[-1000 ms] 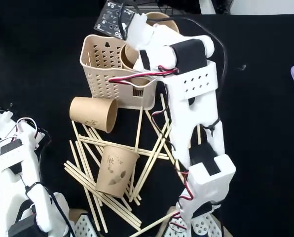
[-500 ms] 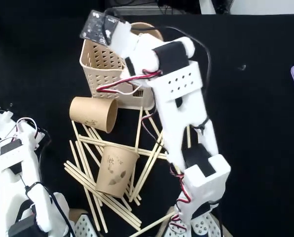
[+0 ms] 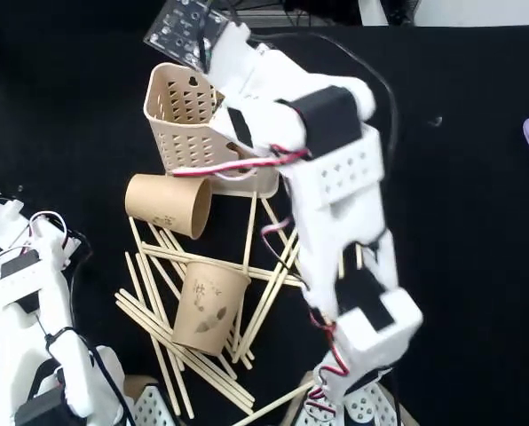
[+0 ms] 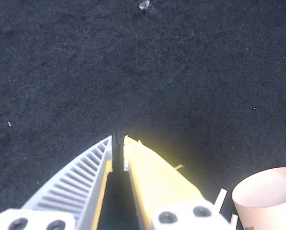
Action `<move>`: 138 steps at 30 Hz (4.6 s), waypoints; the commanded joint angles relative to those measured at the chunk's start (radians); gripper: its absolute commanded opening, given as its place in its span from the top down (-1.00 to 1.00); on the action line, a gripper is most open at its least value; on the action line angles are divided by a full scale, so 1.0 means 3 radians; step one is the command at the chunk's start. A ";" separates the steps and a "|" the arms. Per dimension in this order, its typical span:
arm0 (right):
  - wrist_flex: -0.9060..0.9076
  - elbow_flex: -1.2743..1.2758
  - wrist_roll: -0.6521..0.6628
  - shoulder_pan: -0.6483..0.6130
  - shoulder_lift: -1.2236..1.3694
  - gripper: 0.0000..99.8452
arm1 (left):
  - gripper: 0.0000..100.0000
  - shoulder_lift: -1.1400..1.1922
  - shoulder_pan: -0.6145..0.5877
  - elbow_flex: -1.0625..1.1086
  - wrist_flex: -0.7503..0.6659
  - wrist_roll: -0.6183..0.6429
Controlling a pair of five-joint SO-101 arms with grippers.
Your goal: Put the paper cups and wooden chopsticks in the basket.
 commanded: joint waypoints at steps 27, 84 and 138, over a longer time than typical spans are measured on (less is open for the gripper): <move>-0.1366 0.5158 -0.0634 -0.1478 -0.2391 0.43 | 0.90 -0.0087 0.0008 -0.0043 -0.0051 0.0020; -0.0072 0.4549 0.0588 0.0292 -0.3199 0.98 | 0.90 -0.0087 0.0003 -0.0038 -0.0046 0.0020; -0.1453 0.3854 0.0890 0.1422 -0.3368 0.98 | 0.90 -0.0087 0.0003 -0.0054 -0.0056 0.0020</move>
